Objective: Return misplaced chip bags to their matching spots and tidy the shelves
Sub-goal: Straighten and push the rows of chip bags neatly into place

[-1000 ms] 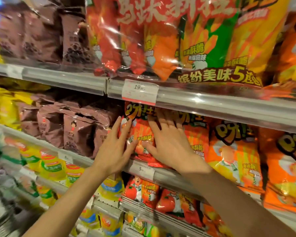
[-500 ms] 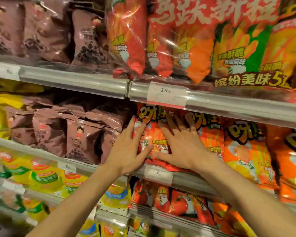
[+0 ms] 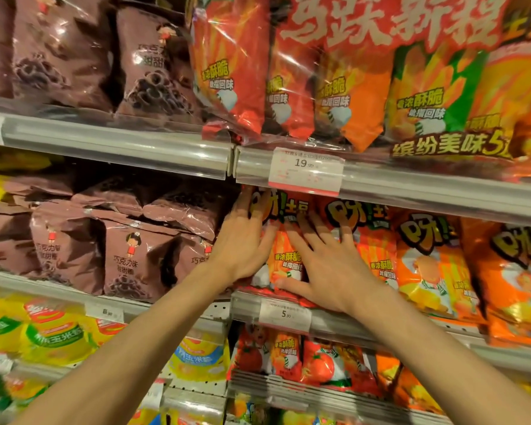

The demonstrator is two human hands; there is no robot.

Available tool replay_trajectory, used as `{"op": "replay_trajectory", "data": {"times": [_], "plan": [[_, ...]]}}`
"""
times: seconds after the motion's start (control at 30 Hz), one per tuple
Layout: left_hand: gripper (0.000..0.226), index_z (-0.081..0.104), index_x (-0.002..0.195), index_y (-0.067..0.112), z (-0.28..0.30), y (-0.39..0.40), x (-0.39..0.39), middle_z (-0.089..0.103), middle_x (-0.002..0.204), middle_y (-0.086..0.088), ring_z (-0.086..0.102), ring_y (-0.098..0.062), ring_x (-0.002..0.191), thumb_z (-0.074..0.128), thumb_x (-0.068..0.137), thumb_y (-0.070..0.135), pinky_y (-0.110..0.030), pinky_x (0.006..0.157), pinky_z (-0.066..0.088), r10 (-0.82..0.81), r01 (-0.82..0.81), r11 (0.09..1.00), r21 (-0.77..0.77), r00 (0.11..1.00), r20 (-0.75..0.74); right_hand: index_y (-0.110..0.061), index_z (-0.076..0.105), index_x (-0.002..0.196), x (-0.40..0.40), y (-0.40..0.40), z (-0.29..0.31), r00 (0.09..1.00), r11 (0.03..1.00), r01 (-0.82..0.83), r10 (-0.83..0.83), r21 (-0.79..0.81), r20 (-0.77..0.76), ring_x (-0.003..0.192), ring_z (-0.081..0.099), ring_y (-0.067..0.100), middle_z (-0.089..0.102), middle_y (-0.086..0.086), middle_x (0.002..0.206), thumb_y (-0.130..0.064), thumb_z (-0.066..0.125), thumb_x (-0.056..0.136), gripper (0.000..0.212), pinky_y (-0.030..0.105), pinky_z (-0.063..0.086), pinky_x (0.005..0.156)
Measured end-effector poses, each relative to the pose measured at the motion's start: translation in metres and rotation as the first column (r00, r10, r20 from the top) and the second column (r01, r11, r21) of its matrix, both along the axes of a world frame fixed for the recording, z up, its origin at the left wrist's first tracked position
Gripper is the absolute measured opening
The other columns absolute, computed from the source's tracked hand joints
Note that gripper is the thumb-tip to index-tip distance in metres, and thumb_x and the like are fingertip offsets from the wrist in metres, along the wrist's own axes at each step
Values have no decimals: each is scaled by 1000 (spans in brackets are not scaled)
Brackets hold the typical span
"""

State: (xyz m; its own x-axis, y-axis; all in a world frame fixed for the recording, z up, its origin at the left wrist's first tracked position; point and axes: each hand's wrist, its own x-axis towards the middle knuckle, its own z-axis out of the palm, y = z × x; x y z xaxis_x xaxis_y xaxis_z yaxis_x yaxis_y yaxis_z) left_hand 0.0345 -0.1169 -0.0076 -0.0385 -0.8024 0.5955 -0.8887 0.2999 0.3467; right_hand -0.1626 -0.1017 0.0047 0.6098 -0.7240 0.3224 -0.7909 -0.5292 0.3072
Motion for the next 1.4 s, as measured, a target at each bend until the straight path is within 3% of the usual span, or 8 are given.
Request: {"op": "replay_trajectory", "data": {"times": [0.2,0.3,0.43,0.8,0.97,1.17,1.27,1.4], "plan": [[69,8,159,33,-2,-6,3,11,166,-12,23,-35,149,28,97,57,-50,118,31,-34,34,994,101,999,0,-19,19,159,0,1,-6,999,999,30,-30,-30,19,153,15,32,37,8,159,-87,21,83,103,64,2,117],[66,15,159,32,-3,0,1,19,164,-17,23,-37,149,27,99,58,-54,116,31,84,-86,996,11,991,107,-18,25,158,0,4,-7,999,998,30,-28,-50,33,153,17,32,40,10,157,-86,21,83,102,65,5,118],[54,36,152,23,-16,23,-8,19,165,-15,10,-29,154,33,104,47,-49,122,19,95,-60,985,-165,973,209,-18,22,159,-6,7,-7,997,998,12,-7,-68,78,155,6,29,24,11,165,-85,17,85,100,63,6,120],[64,17,160,25,-27,24,-11,1,169,-10,-8,-23,155,24,104,55,-54,123,10,122,-92,990,-107,940,318,-16,18,160,-39,9,-11,971,994,44,-20,-98,238,156,2,24,12,9,168,-73,22,97,84,57,4,122],[58,39,150,20,-8,36,-39,35,155,-13,29,-32,146,34,101,52,-49,122,16,15,39,988,-147,937,350,-14,37,150,-83,9,-3,926,984,153,-111,-89,362,143,35,31,46,14,150,-66,28,98,74,58,21,117],[76,24,158,21,1,24,-80,39,156,-7,38,-24,140,26,99,68,-43,116,25,-120,229,966,-120,808,577,-23,12,160,-131,3,-5,970,990,139,-140,21,199,150,22,26,27,8,163,-78,15,94,85,53,12,120],[84,38,152,17,-4,13,-78,52,147,-8,52,-25,130,24,94,76,-40,104,29,-90,194,977,-88,749,657,-26,-1,160,-139,-2,-6,986,992,113,-119,63,115,154,11,21,11,4,168,-83,16,90,92,51,6,121],[82,53,135,19,-5,5,-73,64,129,-3,67,-23,98,26,90,82,-43,88,47,-94,197,977,-85,746,659,-21,2,161,-139,-4,-7,992,993,102,-106,56,74,152,20,26,18,8,167,-90,20,84,105,52,8,121]]}}
